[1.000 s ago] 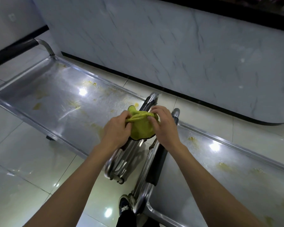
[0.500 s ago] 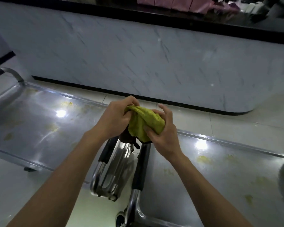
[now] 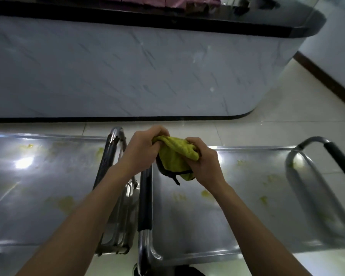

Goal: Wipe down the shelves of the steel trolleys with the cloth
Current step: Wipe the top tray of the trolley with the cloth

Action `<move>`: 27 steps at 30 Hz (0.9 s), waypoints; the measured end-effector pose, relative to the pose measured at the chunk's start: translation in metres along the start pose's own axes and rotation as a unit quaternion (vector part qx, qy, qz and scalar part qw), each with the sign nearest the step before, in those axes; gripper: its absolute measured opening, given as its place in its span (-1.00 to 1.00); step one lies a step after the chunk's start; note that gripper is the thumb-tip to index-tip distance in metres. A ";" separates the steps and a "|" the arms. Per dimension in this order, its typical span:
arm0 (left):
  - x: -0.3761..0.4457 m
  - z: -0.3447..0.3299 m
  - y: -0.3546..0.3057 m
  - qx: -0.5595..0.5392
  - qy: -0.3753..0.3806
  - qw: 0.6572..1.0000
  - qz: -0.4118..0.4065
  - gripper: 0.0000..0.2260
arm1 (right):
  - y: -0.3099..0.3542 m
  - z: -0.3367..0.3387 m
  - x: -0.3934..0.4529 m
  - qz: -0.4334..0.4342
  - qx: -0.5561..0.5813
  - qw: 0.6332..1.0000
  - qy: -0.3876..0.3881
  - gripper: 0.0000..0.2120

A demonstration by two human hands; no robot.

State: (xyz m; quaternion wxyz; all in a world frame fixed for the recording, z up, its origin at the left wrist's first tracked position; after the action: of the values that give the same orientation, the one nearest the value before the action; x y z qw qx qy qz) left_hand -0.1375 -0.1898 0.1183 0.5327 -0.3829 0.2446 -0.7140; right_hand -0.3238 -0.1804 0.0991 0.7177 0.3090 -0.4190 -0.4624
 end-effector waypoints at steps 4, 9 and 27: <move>0.012 -0.016 -0.009 -0.022 -0.024 0.999 -0.010 -0.67 | -0.017 0.017 -0.012 -0.054 0.044 0.997 0.032 -0.50; 0.029 -0.041 -0.017 -0.043 -0.009 0.999 -0.005 -0.68 | -0.049 0.040 -0.017 -0.106 0.065 0.992 0.029 -0.58; 0.006 -0.112 -0.002 0.018 0.026 0.999 -0.003 -0.85 | -0.098 0.083 0.019 -0.168 0.206 0.964 0.004 -0.44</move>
State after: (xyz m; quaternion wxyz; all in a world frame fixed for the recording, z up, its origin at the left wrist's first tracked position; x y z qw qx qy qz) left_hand -0.2301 -0.2014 0.0554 0.5307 -0.3548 0.2444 -0.7299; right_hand -0.4327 -0.2400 0.0622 0.5523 0.5175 -0.4445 -0.4792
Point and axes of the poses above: each hand's wrist, its own x-axis towards the middle knuckle, its own z-axis out of the back of the hand, y = z × x, the point moved 8 cm from there along x, towards the middle knuckle, and after that the axes turned 3 degrees about x, right-handed, at the moved point
